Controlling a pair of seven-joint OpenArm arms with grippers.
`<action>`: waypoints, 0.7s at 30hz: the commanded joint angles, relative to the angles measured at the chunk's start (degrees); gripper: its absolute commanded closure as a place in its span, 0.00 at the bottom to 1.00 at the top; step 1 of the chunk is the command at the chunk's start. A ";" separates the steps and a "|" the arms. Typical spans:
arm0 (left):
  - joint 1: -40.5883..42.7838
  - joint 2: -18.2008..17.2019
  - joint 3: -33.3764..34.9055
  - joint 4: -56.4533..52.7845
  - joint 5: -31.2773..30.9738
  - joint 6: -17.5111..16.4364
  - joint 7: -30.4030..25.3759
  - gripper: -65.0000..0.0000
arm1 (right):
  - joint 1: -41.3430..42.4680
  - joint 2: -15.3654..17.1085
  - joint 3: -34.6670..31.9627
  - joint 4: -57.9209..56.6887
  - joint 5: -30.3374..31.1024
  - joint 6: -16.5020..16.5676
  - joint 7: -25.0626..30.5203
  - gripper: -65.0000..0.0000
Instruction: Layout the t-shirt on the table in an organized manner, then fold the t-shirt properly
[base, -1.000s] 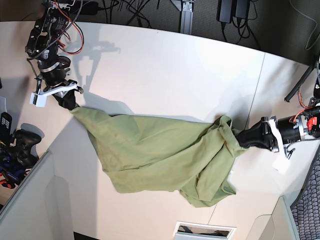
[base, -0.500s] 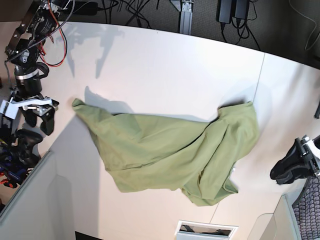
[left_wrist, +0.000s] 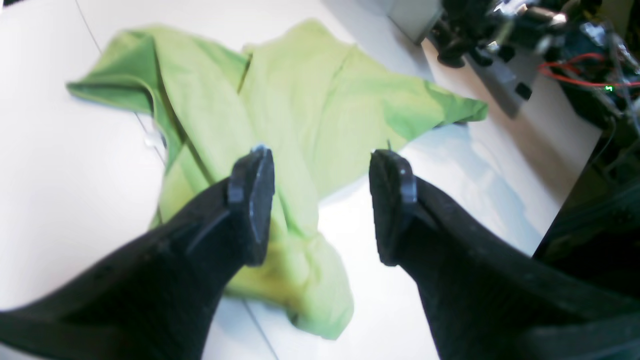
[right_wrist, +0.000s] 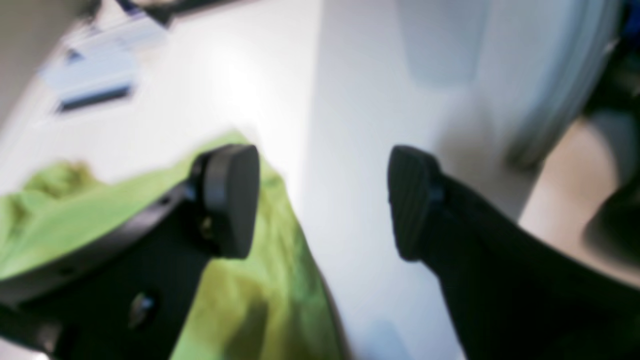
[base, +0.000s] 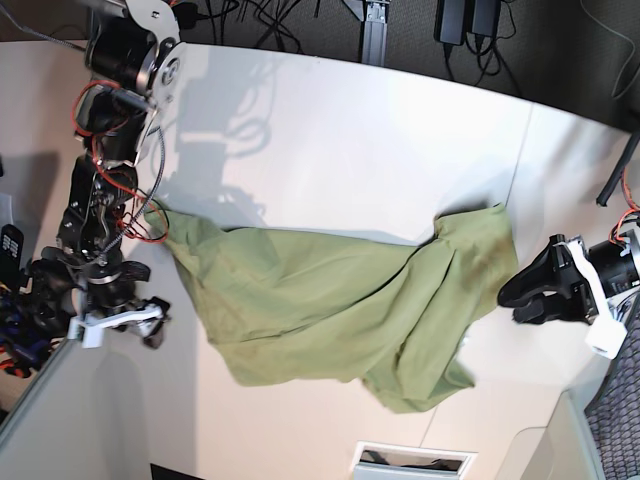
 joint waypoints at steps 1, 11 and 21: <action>-0.90 -0.96 -0.55 0.85 -0.90 -0.78 -1.38 0.48 | 2.91 -0.55 -0.50 -2.16 -0.70 0.00 1.97 0.39; 0.24 -0.96 -0.55 0.81 3.43 -0.78 -3.37 0.48 | 1.11 -5.27 -0.61 -14.88 -10.67 -1.46 8.61 0.39; 2.45 0.90 0.24 -1.51 11.58 -0.78 -8.46 0.48 | -0.02 -5.27 -0.61 -14.64 -12.85 -2.91 15.06 1.00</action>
